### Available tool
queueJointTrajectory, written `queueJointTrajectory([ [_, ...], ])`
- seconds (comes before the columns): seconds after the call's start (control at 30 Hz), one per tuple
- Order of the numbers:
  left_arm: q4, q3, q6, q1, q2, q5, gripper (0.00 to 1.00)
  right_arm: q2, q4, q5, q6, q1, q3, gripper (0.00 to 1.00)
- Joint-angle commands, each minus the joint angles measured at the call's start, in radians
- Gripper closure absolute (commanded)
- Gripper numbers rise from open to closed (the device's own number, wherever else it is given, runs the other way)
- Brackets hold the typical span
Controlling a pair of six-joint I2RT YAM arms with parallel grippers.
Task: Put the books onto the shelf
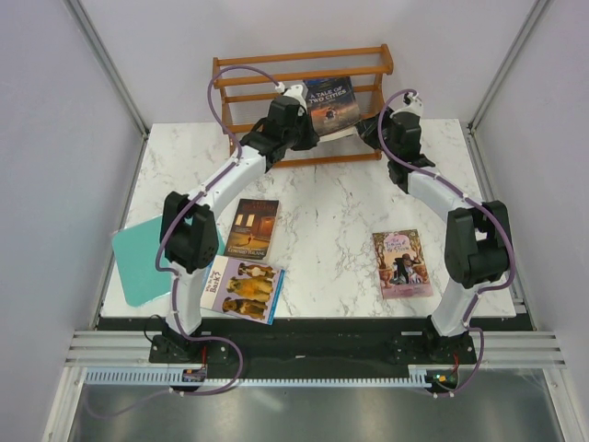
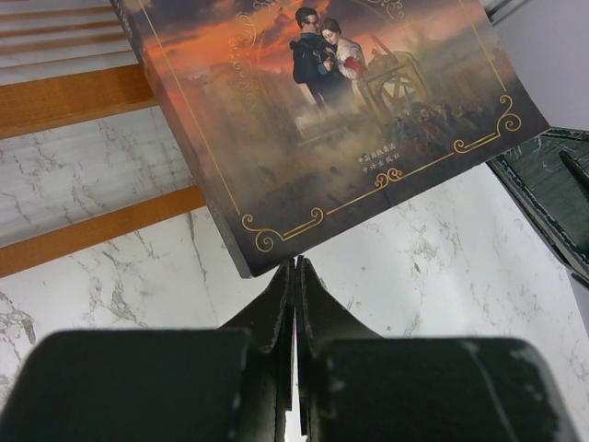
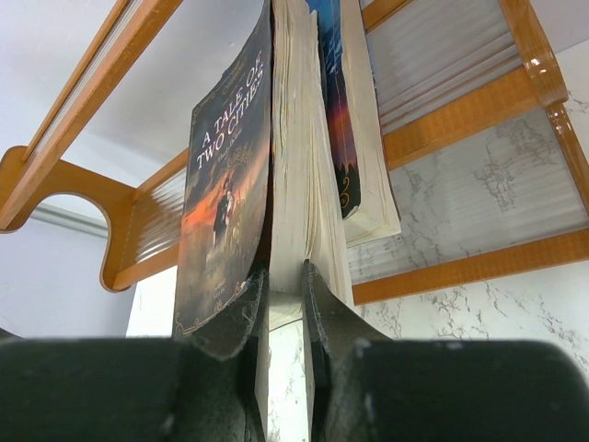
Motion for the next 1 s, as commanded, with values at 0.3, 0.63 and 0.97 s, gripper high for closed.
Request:
queueJointTrajectory([
  [0.3,-0.032,0.141,0.067,-0.005,0.086,-0.072,0.98,0.005,0.016,-0.005,0.006,-0.012,0.044,0.93],
  [0.63,-0.041,0.196,0.087,-0.005,0.103,-0.098,0.98,0.079,0.003,-0.039,0.016,-0.022,0.11,0.92],
  [0.97,0.012,-0.06,0.13,-0.004,-0.107,-0.191,0.98,0.116,0.01,-0.03,0.037,-0.022,0.159,0.93],
])
